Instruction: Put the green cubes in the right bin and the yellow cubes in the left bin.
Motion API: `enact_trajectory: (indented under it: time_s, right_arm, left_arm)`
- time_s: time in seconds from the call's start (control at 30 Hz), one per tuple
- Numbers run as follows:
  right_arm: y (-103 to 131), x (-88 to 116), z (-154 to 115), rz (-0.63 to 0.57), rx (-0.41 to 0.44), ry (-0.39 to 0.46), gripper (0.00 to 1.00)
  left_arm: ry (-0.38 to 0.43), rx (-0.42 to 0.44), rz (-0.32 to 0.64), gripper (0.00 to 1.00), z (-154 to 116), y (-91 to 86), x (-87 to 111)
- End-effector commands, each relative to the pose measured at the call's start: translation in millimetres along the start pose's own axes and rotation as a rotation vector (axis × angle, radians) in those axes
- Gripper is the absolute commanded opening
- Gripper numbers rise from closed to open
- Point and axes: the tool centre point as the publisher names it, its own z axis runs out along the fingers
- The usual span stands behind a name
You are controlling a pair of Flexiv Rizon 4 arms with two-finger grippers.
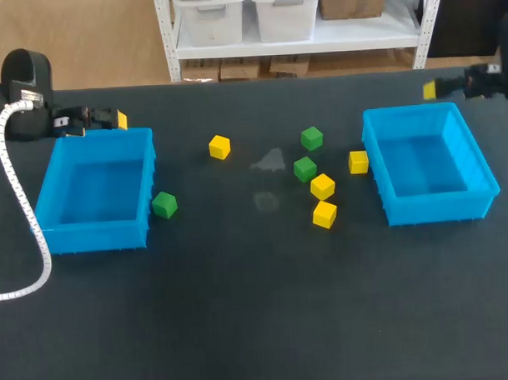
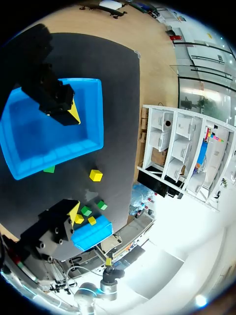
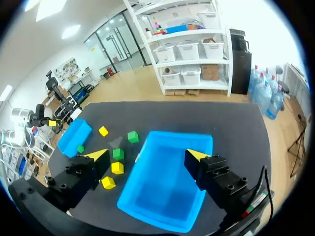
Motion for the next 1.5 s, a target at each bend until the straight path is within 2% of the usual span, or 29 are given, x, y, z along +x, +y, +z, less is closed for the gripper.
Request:
enact_trajectory:
  time_s: [0.03,0.33,0.67,0.9,1.07,1.27,1.5]
  right_arm:
    - [14.6,-22.0,15.1,-0.025,0.051,0.039,1.00]
    - [49.8,-54.4,49.7,-0.153,0.069,0.138,1.00]
    - [75.9,-68.0,100.5,-0.209,0.124,0.284,1.00]
    - [84.8,-62.9,138.3,-0.222,0.134,0.345,1.00]
    - [77.0,-53.3,163.9,-0.213,0.151,0.387,1.00]
    - [64.1,-37.8,192.0,-0.184,0.203,0.481,1.00]
    - [57.3,-30.5,216.8,-0.180,0.234,0.549,1.00]
  left_arm:
    - [-0.006,0.009,0.002,1.00,0.0,1.9,1.3]
    - [-0.006,0.009,0.002,1.00,0.0,1.9,1.3]
    - [-0.006,0.009,0.002,1.00,0.0,1.9,1.3]
    - [-0.006,0.009,0.002,1.00,0.0,1.9,1.3]
    - [-0.006,0.009,0.002,1.00,0.0,1.9,1.3]
    - [-0.006,0.009,0.002,1.00,0.0,1.9,1.3]
    - [-0.006,0.009,0.002,1.00,0.0,1.9,1.3]
